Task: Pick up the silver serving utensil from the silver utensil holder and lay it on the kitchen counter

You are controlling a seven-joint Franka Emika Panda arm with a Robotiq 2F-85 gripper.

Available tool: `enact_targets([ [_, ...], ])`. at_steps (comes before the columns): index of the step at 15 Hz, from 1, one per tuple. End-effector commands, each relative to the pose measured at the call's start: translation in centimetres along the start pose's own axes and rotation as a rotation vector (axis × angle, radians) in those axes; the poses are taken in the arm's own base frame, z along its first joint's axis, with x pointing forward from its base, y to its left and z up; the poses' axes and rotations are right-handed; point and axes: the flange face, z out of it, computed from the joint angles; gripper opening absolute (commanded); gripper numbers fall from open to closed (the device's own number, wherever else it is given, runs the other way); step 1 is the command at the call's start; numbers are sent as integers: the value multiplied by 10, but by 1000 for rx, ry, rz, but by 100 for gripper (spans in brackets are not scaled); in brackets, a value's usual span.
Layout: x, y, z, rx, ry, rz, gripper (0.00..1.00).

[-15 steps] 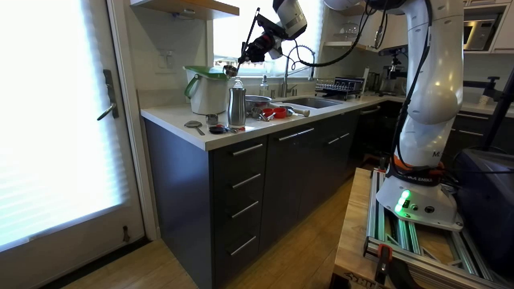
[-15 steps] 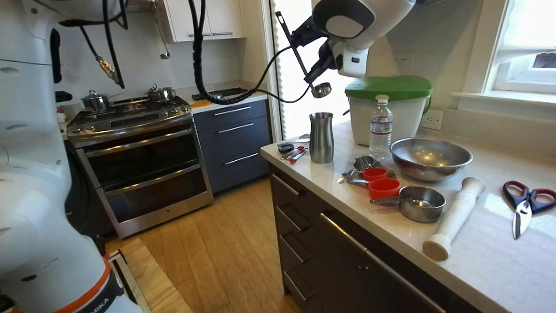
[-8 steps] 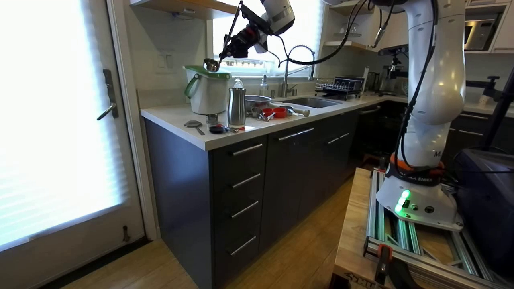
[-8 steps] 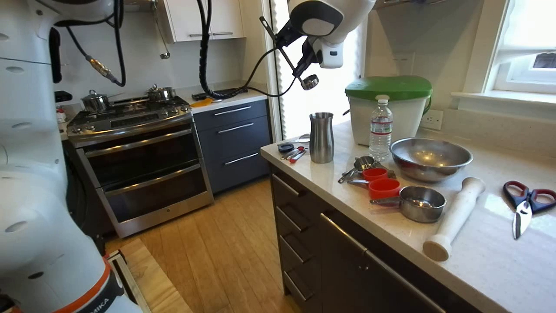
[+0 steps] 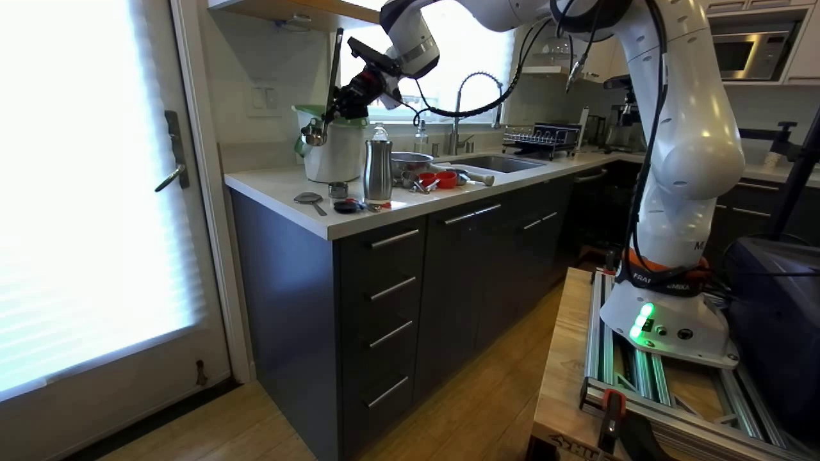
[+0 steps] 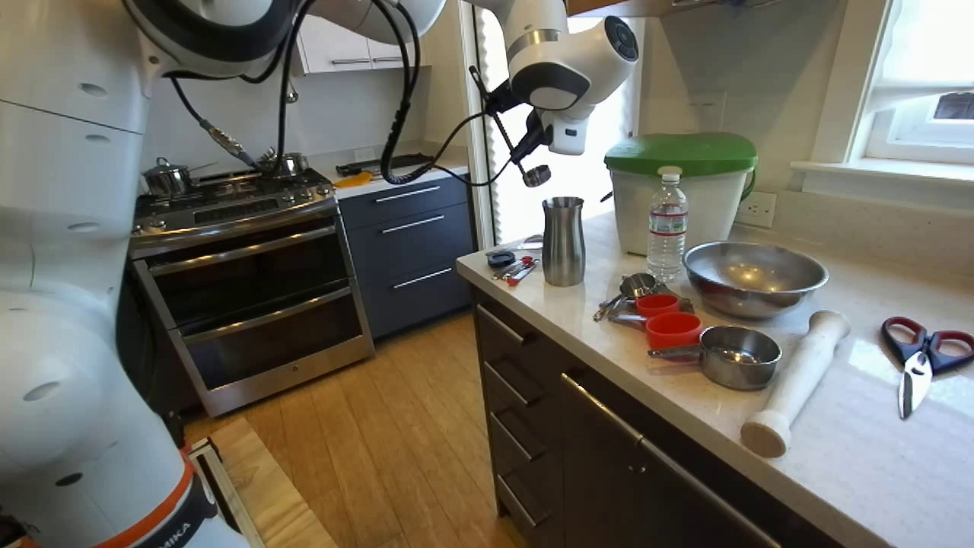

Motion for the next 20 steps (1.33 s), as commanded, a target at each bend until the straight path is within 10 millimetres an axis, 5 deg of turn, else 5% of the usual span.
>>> enact_targets([
  [1, 29, -17, 21, 25, 11, 120, 1],
  [12, 31, -10, 20, 15, 29, 75, 4],
  [20, 54, -23, 33, 108, -22, 264, 1],
])
